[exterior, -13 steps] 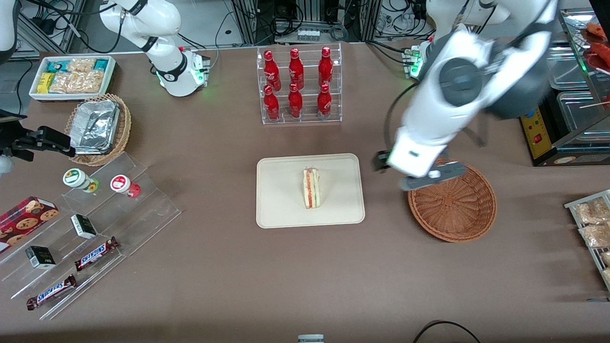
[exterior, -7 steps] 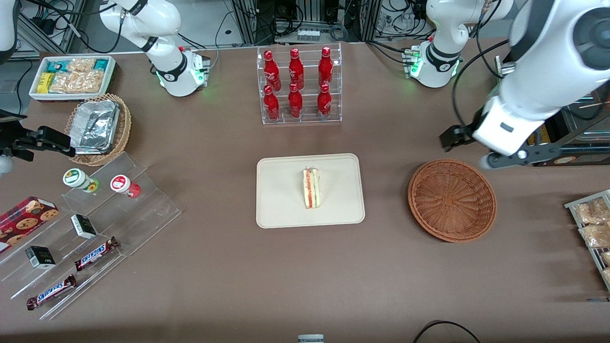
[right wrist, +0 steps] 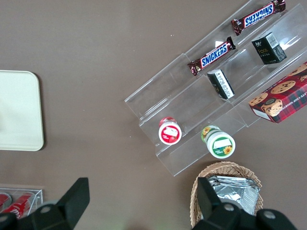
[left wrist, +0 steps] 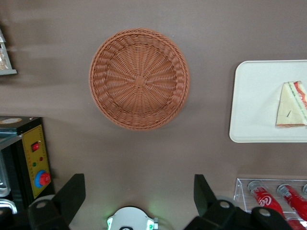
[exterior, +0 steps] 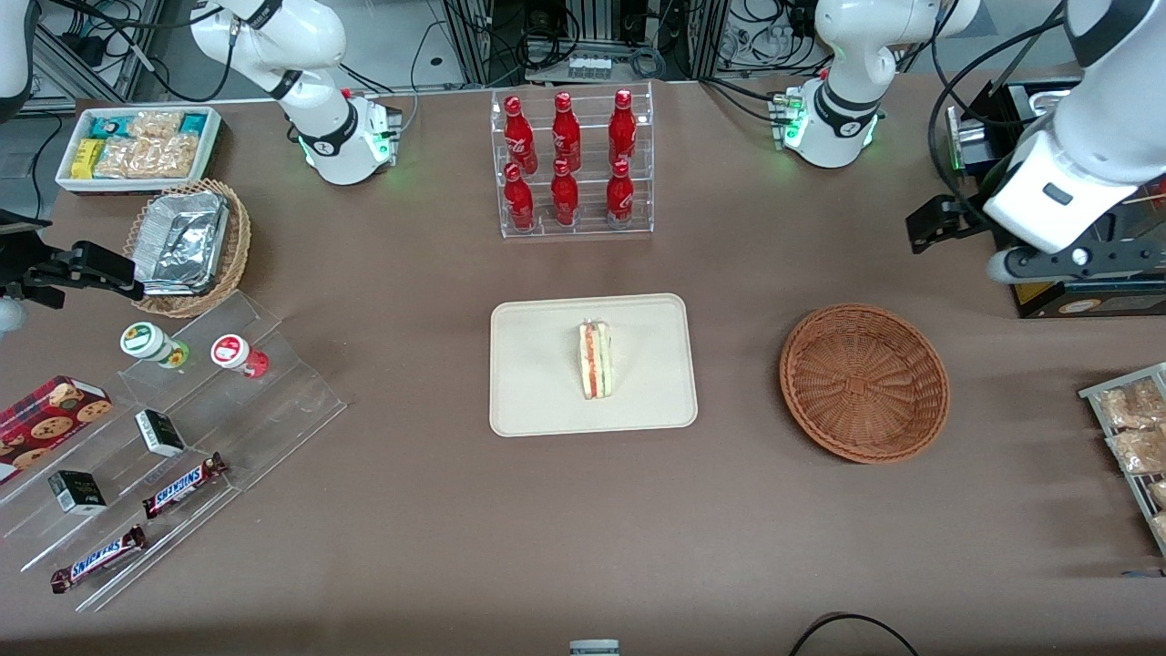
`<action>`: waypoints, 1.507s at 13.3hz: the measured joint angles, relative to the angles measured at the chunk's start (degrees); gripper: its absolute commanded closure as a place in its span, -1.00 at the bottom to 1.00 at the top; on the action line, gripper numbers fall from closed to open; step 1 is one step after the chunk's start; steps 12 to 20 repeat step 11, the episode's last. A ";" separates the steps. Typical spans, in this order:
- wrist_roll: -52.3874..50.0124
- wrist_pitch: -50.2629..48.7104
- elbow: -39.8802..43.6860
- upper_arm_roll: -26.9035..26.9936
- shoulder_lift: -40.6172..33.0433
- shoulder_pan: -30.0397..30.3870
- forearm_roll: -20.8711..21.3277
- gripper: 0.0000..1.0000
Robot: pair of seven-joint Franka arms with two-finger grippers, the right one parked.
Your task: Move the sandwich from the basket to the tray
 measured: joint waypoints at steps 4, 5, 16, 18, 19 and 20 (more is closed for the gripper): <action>6.92 -1.27 -1.40 7.97 -2.77 -4.15 0.00 -1.00; 8.32 -1.27 -2.11 8.96 -3.65 -4.41 0.00 -1.00; 9.77 -0.81 -2.31 10.37 -4.18 -4.33 0.00 -1.00; 9.77 -0.81 -2.31 10.37 -4.18 -4.33 0.00 -1.00; 9.77 -0.81 -2.31 10.37 -4.18 -4.33 0.00 -1.00; 9.77 -0.81 -2.31 10.37 -4.18 -4.33 0.00 -1.00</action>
